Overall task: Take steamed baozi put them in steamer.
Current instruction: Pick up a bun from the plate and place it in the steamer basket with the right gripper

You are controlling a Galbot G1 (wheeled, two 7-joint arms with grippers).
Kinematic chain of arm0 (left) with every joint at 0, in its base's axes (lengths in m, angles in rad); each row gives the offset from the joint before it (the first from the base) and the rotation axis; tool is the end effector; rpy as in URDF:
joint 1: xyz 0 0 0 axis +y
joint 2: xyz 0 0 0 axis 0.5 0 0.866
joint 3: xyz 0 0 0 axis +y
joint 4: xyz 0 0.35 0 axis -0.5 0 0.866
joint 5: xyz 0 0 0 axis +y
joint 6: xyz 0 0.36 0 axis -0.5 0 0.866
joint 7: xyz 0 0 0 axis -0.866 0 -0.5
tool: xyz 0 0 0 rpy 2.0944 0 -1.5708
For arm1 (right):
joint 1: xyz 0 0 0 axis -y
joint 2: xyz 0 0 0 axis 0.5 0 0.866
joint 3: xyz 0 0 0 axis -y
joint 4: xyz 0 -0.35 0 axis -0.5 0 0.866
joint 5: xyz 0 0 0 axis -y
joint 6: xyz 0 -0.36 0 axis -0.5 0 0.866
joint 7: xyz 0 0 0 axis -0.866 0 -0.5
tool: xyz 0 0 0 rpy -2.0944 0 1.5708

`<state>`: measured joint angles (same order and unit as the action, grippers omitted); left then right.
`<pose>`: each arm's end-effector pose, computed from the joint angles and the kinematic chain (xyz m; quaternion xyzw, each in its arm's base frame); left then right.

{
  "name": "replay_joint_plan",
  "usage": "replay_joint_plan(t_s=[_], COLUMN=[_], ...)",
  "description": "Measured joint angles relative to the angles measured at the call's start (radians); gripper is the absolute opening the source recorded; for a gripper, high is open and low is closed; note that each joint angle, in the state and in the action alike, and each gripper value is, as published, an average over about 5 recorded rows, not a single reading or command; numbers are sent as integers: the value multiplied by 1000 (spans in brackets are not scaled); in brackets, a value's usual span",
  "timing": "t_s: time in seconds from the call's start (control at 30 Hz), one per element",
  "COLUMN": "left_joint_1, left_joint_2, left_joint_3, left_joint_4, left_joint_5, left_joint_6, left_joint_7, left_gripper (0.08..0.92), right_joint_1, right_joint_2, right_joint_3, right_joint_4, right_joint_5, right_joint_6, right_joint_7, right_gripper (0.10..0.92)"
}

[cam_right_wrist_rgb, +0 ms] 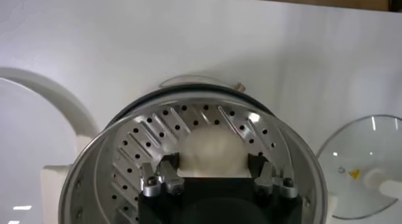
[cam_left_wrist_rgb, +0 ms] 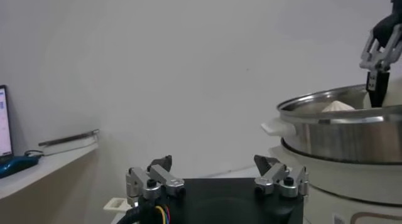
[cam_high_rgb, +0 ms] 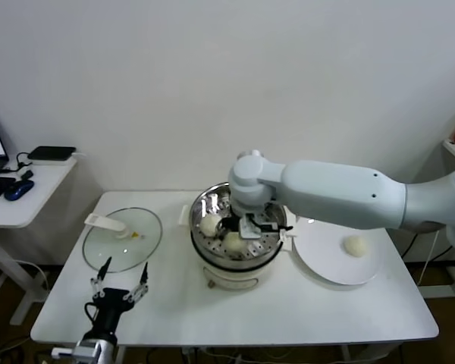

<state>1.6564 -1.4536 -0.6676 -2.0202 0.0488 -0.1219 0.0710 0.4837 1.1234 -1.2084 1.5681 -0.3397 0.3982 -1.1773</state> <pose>0.1563 0.0689 -0.3368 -0.0114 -0.9935 -0.1119 0.0196 0.4675 0.1685 -0.0765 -0.6308 0.0299 -0.7740 0.0454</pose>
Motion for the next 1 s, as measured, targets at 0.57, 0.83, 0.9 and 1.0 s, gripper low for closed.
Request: replay_joint_plan(t_s=[0.57,0.83,0.9,1.0], left_joint_1=[-5,-6,-7,-8], left_joint_2=[-5,-6,-7,-7], left_joint_3=[6,7,7,7], left_joint_4=[9,11,12,13], left_joint_5=[6,7,7,7], left_joint_6=[-1,-2,-2,-2], left_joint_7=[0,-1,-1,-1], left_gripper=[823,823,823,823], right_joint_1=[-38,-48,-48,-50], right_joint_2=[6,12,13,15], right_joint_3=[-1,0,1,2], right_joint_4=[-11,-30,-34,-38], right_joint_5=[-23,-23,-22,-20], right_joint_6=[10,18,23,30], right_joint_7=[11,21,25,30], right_gripper=[706,729,765,812])
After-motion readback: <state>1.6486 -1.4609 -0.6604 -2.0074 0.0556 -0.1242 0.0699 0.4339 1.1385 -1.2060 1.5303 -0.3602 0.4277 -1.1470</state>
